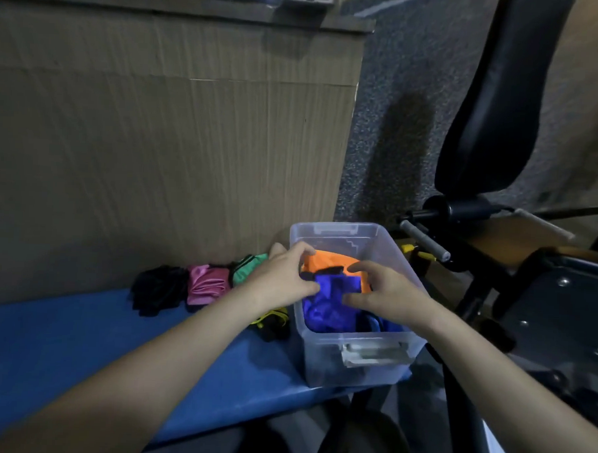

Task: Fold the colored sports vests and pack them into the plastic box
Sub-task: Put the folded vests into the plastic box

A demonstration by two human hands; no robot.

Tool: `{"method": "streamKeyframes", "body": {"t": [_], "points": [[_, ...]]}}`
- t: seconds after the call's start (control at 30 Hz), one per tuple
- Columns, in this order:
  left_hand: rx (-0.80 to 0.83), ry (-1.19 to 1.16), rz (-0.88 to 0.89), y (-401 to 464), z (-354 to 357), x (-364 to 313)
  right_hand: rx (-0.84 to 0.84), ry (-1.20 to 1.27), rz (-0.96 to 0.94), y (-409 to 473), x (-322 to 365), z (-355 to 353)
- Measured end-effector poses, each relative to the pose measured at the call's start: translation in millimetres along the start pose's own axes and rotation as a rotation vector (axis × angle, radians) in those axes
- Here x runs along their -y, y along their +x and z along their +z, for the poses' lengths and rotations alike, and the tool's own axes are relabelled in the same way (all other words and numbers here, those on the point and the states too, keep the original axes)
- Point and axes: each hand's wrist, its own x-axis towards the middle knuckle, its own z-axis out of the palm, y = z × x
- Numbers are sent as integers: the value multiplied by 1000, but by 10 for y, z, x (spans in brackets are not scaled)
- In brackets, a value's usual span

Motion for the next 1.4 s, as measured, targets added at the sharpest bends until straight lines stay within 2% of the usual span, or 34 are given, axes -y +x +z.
{"method": "streamKeyframes", "body": {"t": [0.07,0.2,0.57,0.8,1.0,1.23,1.4], "points": [[18,15,-26,2,-3,103,-10,-76,-3,1,-9,17],[52,23,-33,-44,-19,204,-17,-58,-49,-40,74,49],[-66,-90,2,-265,-166,536,-68,-53,-251,-15,570,356],[-192,-170,-86,-520,-367,1345,-49,-58,-366,136,1068,1057],[-320,-217,-275,-685,-536,2319,-7,-38,-443,351,1545,1837],[-465,-360,-428,-540,-675,3302,118,170,-261,899,1739,2803],[-444,-426,-403,-167,-750,3663,130,246,-144,1399,1738,3204]]}}
